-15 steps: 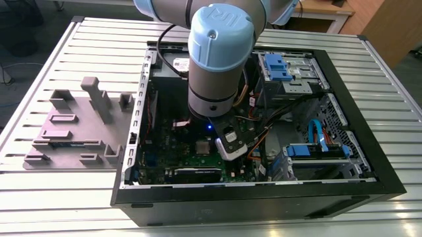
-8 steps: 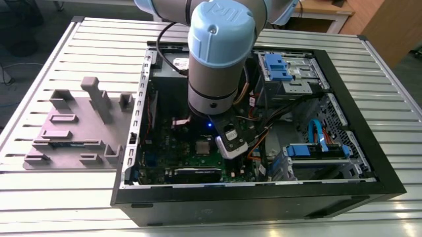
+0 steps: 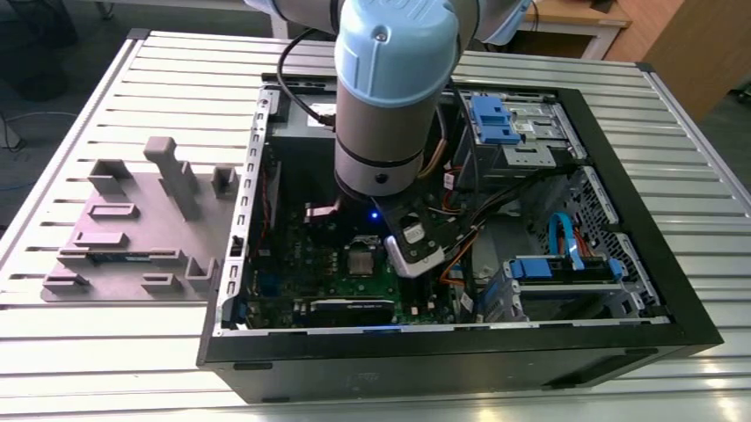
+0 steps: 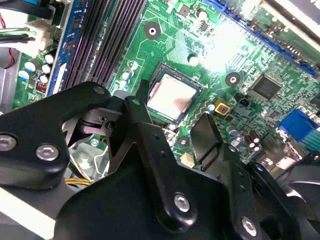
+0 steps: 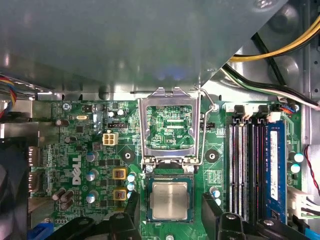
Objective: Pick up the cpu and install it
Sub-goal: 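Place the cpu into insertion slot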
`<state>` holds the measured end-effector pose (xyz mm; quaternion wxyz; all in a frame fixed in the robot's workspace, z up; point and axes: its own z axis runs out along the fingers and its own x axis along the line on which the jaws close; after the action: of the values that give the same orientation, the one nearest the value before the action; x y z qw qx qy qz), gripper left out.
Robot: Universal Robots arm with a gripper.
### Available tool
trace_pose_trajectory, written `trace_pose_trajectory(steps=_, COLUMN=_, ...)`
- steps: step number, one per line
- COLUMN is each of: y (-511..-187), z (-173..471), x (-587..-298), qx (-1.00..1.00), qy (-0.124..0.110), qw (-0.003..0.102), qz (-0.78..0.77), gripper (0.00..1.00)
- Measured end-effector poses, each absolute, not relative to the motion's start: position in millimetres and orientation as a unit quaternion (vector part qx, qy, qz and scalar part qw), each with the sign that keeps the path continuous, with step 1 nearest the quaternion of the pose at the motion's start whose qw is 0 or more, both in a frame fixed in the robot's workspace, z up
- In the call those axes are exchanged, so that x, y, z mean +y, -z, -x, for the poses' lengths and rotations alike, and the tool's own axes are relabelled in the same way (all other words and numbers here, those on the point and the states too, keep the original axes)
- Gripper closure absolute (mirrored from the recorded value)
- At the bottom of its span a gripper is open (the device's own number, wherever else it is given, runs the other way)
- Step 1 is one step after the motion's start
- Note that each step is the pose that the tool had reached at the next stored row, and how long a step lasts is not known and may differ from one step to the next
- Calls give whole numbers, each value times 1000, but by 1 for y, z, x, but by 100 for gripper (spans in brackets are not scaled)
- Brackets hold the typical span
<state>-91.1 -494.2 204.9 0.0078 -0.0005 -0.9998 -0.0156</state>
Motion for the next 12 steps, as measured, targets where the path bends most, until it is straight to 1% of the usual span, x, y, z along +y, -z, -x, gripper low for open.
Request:
trace_pose_trajectory(steps=5, y=-205, z=91, x=-494, qx=-1000, qy=15, qw=8, qz=1, gripper=41)
trace_pose_trajectory(steps=7, y=-206, z=91, x=-494, qx=-1000, qy=16, qw=8, qz=1, gripper=54)
trace_pose_trajectory(steps=8, y=-206, z=91, x=-494, qx=-1000, qy=16, qw=8, qz=1, gripper=54)
trace_pose_trajectory(steps=9, y=-206, z=91, x=-494, qx=-1000, qy=16, qw=8, qz=1, gripper=60)
trace_pose_trajectory(steps=10, y=-206, z=91, x=-494, qx=-1000, qy=16, qw=8, qz=1, gripper=60)
trace_pose_trajectory(steps=12, y=-206, z=91, x=-494, qx=-1000, qy=16, qw=8, qz=1, gripper=71)
